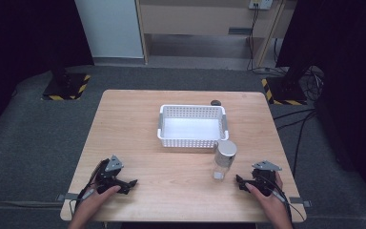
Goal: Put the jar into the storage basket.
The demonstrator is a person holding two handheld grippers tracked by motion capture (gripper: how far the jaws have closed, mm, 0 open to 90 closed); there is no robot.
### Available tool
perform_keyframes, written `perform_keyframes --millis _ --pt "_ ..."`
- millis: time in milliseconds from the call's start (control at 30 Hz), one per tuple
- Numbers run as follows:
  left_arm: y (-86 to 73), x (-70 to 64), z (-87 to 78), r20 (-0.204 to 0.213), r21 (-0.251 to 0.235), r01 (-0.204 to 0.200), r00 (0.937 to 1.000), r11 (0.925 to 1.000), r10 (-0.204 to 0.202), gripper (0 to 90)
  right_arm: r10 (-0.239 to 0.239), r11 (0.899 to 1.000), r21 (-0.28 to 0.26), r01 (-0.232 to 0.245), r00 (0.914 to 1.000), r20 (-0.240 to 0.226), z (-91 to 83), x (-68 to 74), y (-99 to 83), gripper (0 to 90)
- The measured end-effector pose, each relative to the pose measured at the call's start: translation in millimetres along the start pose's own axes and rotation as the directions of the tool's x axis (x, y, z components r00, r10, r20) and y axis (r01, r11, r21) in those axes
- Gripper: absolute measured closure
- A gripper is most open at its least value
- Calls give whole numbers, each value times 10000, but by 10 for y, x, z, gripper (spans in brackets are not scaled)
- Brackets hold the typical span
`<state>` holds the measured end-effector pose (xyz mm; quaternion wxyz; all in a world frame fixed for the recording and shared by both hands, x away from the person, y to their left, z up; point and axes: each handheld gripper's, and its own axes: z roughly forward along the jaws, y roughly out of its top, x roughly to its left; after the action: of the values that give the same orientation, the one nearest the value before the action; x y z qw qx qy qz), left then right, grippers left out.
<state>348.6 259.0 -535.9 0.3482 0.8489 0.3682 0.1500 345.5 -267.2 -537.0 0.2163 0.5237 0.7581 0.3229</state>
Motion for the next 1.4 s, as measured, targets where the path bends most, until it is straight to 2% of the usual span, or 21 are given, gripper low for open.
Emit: perform_keyframes --millis 167,400,433,700,800,1133,1400 --pt "0 0 0 2 0 -1 10000 10000 1 0 30 10000 41 -30 9997 -224 -45 23 -19 48" --pt "0 0 0 -1 -1 2 10000 10000 -2 0 -281 9995 -136 275 9985 -476 -190 108 -50 46" --pt "0 0 0 -2 -1 3 10000 10000 -3 0 -192 9997 -149 184 9984 -524 -201 124 -53 46" --pt "0 0 0 -1 -1 3 10000 10000 -3 0 -372 9992 -161 361 9967 -727 -242 197 -53 46" --pt "0 0 0 0 -2 4 10000 10000 -4 0 -553 9984 -191 539 9950 -833 -261 253 -45 46" --pt "0 0 0 1 3 -2 10000 10000 2 0 -962 9950 -392 920 9874 -1255 -301 476 62 46" --pt "0 0 0 0 -3 5 10000 10000 -5 0 -1172 9924 -532 1108 9837 -1366 -333 573 193 46"
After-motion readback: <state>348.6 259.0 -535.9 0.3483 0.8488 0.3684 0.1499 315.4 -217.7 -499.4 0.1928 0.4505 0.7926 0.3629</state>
